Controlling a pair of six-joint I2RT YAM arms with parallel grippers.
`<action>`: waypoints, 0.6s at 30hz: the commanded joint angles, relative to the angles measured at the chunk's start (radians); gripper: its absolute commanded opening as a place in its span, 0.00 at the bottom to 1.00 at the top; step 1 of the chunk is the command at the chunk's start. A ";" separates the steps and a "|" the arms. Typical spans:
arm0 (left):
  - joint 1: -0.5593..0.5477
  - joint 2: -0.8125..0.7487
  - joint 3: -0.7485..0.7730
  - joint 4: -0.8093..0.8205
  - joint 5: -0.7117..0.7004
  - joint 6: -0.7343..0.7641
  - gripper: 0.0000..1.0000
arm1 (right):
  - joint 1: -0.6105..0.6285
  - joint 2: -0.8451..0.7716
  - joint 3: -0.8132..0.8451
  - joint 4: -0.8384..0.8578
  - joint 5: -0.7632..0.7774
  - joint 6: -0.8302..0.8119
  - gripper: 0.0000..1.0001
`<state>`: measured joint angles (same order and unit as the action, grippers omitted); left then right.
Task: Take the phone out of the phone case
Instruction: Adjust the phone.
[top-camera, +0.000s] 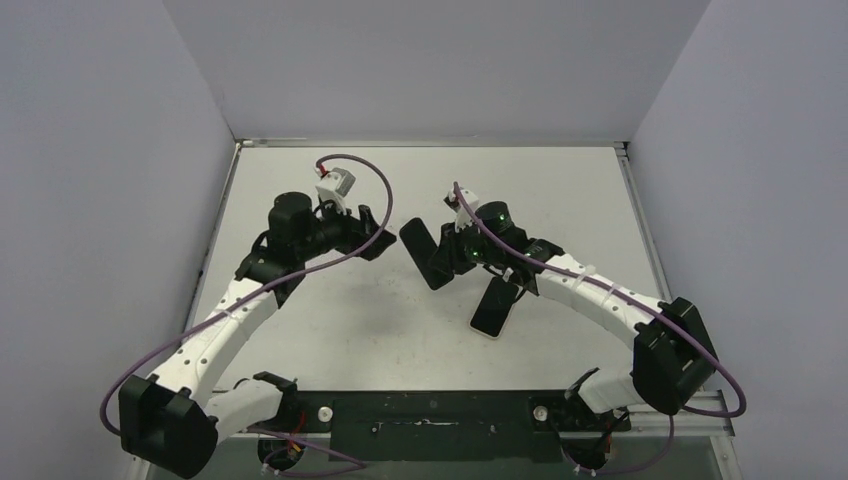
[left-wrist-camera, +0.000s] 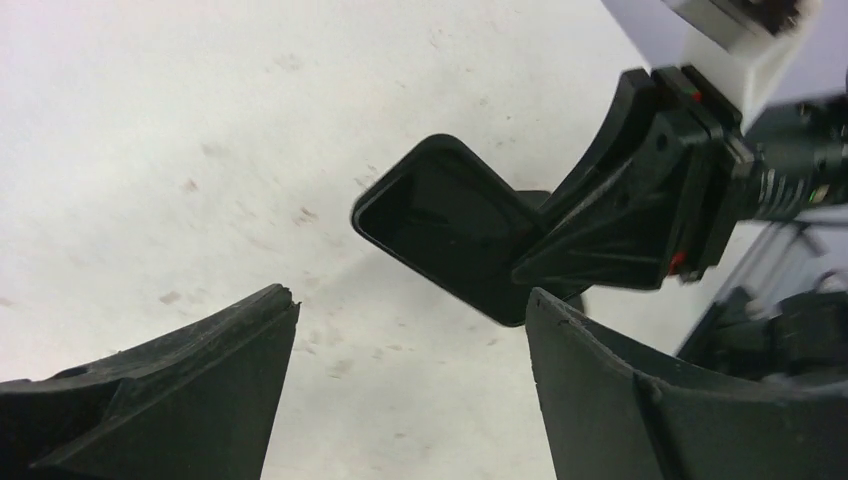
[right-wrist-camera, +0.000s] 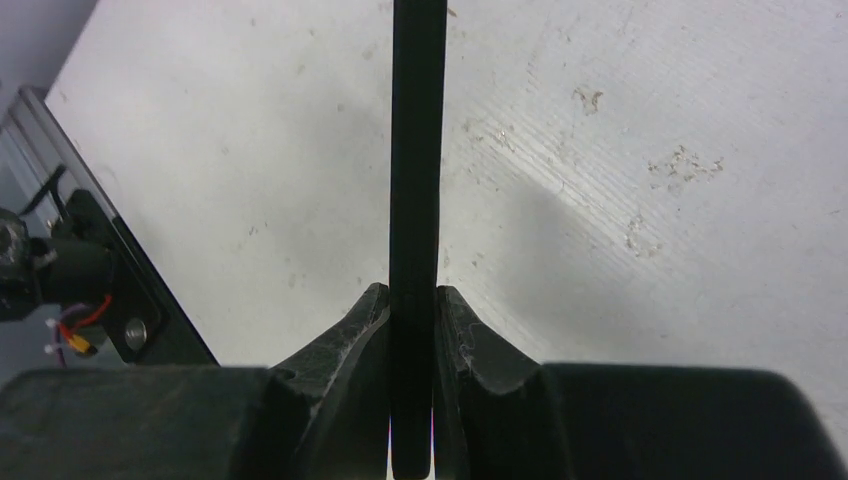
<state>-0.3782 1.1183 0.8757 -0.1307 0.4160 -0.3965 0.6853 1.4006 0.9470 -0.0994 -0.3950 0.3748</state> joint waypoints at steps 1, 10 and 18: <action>-0.001 -0.079 0.054 -0.031 0.033 0.459 0.82 | -0.019 -0.049 0.119 -0.133 -0.121 -0.181 0.00; -0.055 -0.196 -0.047 0.064 0.267 1.030 0.85 | -0.020 -0.023 0.285 -0.394 -0.196 -0.380 0.00; -0.074 -0.153 -0.019 -0.067 0.343 1.195 0.85 | 0.058 -0.060 0.308 -0.468 -0.192 -0.600 0.00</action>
<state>-0.4404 0.9459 0.8307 -0.1520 0.6819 0.6750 0.6849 1.4006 1.2186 -0.5598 -0.5640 -0.0616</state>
